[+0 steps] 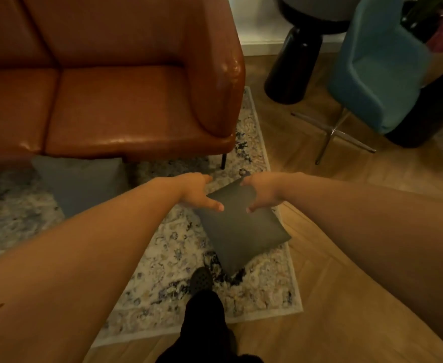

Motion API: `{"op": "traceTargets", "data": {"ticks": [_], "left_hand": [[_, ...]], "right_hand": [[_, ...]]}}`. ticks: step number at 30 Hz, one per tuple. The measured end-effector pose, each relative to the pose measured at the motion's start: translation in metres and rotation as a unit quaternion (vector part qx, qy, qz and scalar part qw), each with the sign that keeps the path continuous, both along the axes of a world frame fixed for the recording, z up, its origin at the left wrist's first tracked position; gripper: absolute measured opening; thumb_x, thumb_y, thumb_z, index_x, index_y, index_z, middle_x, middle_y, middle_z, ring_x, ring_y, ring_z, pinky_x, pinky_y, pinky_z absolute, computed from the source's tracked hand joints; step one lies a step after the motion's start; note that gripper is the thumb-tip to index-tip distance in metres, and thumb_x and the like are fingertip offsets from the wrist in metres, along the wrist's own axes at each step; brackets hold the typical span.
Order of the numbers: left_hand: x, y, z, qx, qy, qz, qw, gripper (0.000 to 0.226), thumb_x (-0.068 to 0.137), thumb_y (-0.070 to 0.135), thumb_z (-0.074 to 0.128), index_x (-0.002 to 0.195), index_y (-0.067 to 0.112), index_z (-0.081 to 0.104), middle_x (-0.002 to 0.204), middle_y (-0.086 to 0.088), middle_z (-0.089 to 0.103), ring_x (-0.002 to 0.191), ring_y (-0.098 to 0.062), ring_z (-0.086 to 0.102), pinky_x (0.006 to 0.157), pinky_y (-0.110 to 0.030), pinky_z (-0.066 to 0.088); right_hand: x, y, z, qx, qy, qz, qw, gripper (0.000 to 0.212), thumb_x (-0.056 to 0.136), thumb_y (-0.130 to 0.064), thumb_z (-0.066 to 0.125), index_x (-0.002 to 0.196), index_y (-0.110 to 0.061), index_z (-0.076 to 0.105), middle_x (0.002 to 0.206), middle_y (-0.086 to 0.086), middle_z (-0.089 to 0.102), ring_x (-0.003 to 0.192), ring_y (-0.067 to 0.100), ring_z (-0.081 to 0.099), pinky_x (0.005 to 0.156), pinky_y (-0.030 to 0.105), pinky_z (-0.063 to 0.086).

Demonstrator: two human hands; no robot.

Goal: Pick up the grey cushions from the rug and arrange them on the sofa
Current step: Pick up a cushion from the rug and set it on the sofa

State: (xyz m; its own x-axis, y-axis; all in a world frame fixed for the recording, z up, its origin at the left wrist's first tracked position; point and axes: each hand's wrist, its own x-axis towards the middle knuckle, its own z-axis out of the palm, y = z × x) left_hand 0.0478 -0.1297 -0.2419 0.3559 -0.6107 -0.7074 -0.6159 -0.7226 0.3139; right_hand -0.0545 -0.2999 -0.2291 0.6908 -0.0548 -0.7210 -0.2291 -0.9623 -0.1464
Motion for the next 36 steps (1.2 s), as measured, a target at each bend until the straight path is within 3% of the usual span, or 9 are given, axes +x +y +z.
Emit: {"op": "traceTargets", "data": {"ticks": [7,18,24,27,31,33,36], "left_hand": [[0.055,-0.057,-0.098,0.043,0.006,0.007,0.999,0.096,0.082,0.07,0.055,0.148,0.006,0.028,0.148,-0.015,0.039,0.129,-0.031,0.043,0.105,-0.043,0.039],[0.104,-0.127,-0.365,0.019,0.051,0.077,0.996,0.108,0.078,0.066,0.063,0.154,0.009,0.011,0.16,-0.009,0.017,0.144,-0.026,0.023,0.115,-0.037,0.026],[0.126,-0.138,-0.505,-0.007,0.081,0.127,0.989,0.11,0.07,0.061,0.075,0.152,0.013,0.022,0.155,-0.007,0.032,0.138,-0.024,0.035,0.111,-0.038,0.033],[0.14,-0.134,-0.555,-0.035,0.062,0.143,0.987,0.114,0.061,0.067,0.078,0.15,0.016,0.028,0.15,-0.007,0.037,0.134,-0.025,0.039,0.109,-0.039,0.035],[0.152,-0.129,-0.598,-0.014,0.054,0.148,0.987,0.138,0.051,0.08,0.072,0.154,0.019,0.004,0.161,-0.004,0.011,0.145,-0.025,0.016,0.117,-0.042,0.022],[0.155,-0.125,-0.613,-0.002,0.079,0.15,0.986,0.143,0.048,0.079,0.076,0.154,0.022,-0.001,0.161,-0.002,0.01,0.145,-0.025,0.017,0.116,-0.043,0.023],[0.153,-0.123,-0.625,0.018,0.061,0.102,0.993,0.147,0.043,0.08,0.076,0.154,0.022,-0.002,0.159,-0.004,0.019,0.141,-0.027,0.027,0.114,-0.043,0.029]], "right_hand": [[0.054,-0.058,-0.096,0.019,0.009,-0.026,0.999,0.086,0.084,-0.047,0.07,0.151,-0.018,0.024,0.151,0.011,0.035,0.134,0.031,0.04,0.101,0.036,0.038],[0.119,-0.146,-0.353,0.025,0.054,-0.003,0.998,0.092,0.083,-0.046,0.071,0.153,-0.016,0.02,0.153,0.009,0.033,0.135,0.029,0.04,0.104,0.035,0.039],[0.147,-0.17,-0.487,0.038,0.022,0.031,0.999,0.108,0.078,-0.05,0.075,0.155,-0.024,0.004,0.163,0.0,0.003,0.148,0.022,0.013,0.117,0.038,0.021],[0.169,-0.173,-0.537,0.043,-0.003,0.058,0.997,0.119,0.069,-0.056,0.079,0.155,-0.024,0.003,0.163,0.0,0.0,0.148,0.022,0.008,0.118,0.04,0.019],[0.204,-0.174,-0.581,0.044,0.003,0.098,0.994,0.13,0.057,-0.063,0.082,0.155,-0.027,0.003,0.163,0.001,0.0,0.148,0.024,0.005,0.119,0.042,0.016],[0.215,-0.173,-0.596,0.035,0.032,0.115,0.992,0.136,0.053,-0.066,0.081,0.153,-0.032,-0.004,0.163,-0.001,-0.005,0.149,0.024,0.002,0.119,0.047,0.013],[0.218,-0.171,-0.609,0.012,0.092,0.113,0.989,0.141,0.048,-0.068,0.079,0.149,-0.042,-0.016,0.162,-0.004,-0.015,0.148,0.027,0.009,0.115,0.052,0.023]]}}
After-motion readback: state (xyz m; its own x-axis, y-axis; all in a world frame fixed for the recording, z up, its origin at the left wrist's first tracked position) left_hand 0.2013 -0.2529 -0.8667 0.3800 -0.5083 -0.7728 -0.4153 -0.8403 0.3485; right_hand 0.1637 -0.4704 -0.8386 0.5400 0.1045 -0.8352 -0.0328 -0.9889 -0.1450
